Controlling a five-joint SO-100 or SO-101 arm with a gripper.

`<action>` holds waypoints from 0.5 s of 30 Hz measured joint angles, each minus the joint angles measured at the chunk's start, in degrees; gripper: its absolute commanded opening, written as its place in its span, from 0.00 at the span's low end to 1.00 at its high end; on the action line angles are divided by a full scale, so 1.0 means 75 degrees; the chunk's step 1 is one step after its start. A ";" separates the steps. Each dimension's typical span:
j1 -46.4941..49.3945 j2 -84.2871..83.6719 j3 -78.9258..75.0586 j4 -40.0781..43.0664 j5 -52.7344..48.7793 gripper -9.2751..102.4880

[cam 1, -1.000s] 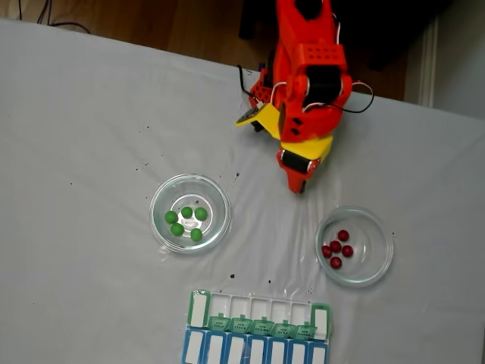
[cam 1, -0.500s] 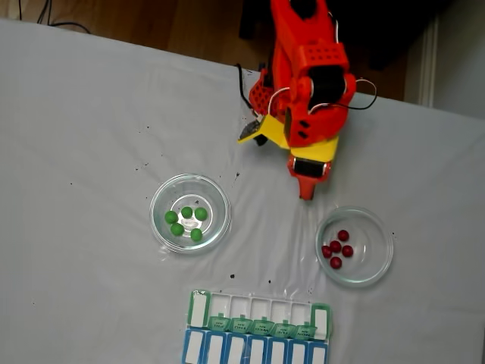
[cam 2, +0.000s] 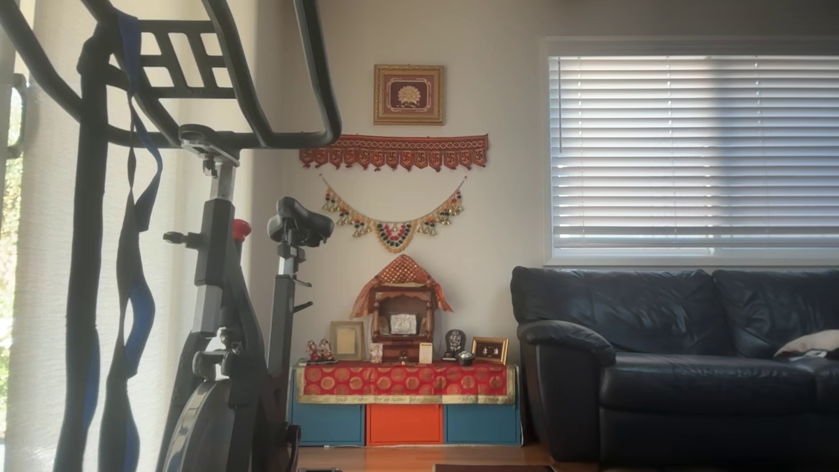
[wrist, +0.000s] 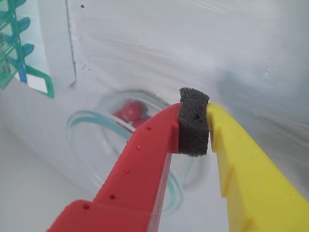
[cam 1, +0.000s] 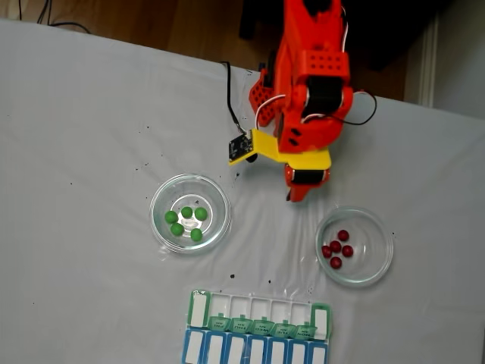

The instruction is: Sort medicines into box.

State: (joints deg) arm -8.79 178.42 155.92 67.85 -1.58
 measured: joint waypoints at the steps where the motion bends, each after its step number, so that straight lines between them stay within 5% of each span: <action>1: 0.0000 0.0000 -0.0188 0.0059 -0.0105 0.09; 15: -0.0527 -0.3504 -0.4066 0.0984 -0.1676 0.10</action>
State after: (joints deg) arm -12.74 152.14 125.42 75.23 -14.15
